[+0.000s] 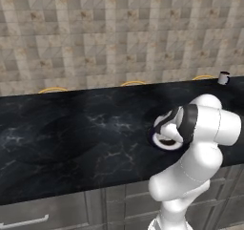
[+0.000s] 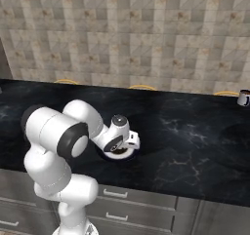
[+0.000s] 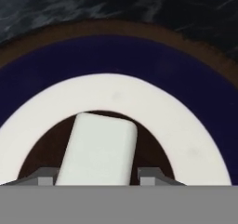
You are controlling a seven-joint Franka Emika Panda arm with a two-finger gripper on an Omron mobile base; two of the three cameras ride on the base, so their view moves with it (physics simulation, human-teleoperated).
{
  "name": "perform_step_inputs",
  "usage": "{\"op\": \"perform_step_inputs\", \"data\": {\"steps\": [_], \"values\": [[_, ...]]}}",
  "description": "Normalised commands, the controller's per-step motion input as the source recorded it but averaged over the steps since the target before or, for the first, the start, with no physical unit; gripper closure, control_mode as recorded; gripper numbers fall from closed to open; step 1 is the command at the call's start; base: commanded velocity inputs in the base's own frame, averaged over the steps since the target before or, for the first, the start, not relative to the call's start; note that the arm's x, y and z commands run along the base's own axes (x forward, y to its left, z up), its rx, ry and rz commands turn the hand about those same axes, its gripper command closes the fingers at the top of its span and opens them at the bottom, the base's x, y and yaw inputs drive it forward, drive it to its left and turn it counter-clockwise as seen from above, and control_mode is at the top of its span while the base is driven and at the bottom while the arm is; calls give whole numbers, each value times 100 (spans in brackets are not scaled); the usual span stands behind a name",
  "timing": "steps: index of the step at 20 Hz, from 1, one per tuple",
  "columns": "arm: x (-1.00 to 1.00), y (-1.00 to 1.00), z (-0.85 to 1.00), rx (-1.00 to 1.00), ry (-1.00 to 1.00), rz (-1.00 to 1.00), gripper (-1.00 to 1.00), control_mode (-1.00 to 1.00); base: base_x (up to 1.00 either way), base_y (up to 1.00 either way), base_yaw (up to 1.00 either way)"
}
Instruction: Pick up the marshmallow and place it in the cup of hot chocolate on the dining counter.
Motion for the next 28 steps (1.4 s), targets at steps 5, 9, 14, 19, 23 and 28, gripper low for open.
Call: {"op": "perform_step_inputs", "data": {"steps": [5,9,14,19,23,28], "values": [[0,35,-57,0,-2,0,100,-100,0,0,0],[-8,13,-36,0,-10,0,100,-100,0,0,0],[-17,20,-39,0,-8,0,100,-100,0,0,0],[-38,32,-14,0,-4,0,100,-100,0,0,0],[-66,5,80,2,6,0,100,-100,0,0,0],[-48,0,100,5,29,0,100,-100,0,0,0]]}}
